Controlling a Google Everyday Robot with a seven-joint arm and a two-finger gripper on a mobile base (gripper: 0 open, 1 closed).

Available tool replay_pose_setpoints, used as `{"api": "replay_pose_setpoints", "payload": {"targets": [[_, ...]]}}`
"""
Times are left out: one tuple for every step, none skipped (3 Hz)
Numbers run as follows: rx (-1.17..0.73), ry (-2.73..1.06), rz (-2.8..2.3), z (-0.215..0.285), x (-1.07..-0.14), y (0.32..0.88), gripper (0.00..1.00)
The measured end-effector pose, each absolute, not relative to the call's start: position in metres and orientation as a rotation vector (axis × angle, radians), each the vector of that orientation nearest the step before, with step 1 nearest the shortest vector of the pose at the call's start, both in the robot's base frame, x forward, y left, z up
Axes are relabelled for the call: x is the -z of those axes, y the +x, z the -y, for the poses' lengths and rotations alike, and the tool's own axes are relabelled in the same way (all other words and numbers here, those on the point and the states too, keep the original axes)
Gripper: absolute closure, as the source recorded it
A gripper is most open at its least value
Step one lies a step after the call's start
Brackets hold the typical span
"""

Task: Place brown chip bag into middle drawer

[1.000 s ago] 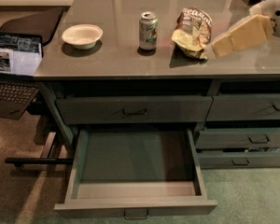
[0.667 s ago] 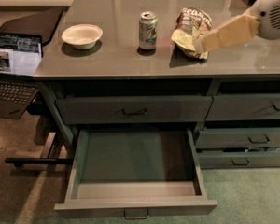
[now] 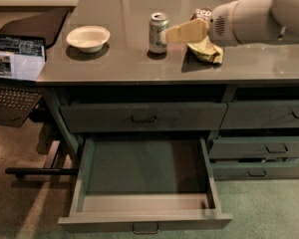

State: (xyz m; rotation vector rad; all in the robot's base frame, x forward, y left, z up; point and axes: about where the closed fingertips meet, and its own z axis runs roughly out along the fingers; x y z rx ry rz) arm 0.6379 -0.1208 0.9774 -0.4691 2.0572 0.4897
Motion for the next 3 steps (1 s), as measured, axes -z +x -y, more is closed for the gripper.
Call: {"api": "replay_pose_setpoints", "payload": {"targets": [[-0.467, -0.319, -2.073, 0.125, -0.954, 0.680, 0.00], [-0.443, -0.192, -2.103, 0.139, -0.933, 0.709, 0.00], [-0.443, -0.194, -2.102, 0.139, -0.933, 0.709, 0.00]]}}
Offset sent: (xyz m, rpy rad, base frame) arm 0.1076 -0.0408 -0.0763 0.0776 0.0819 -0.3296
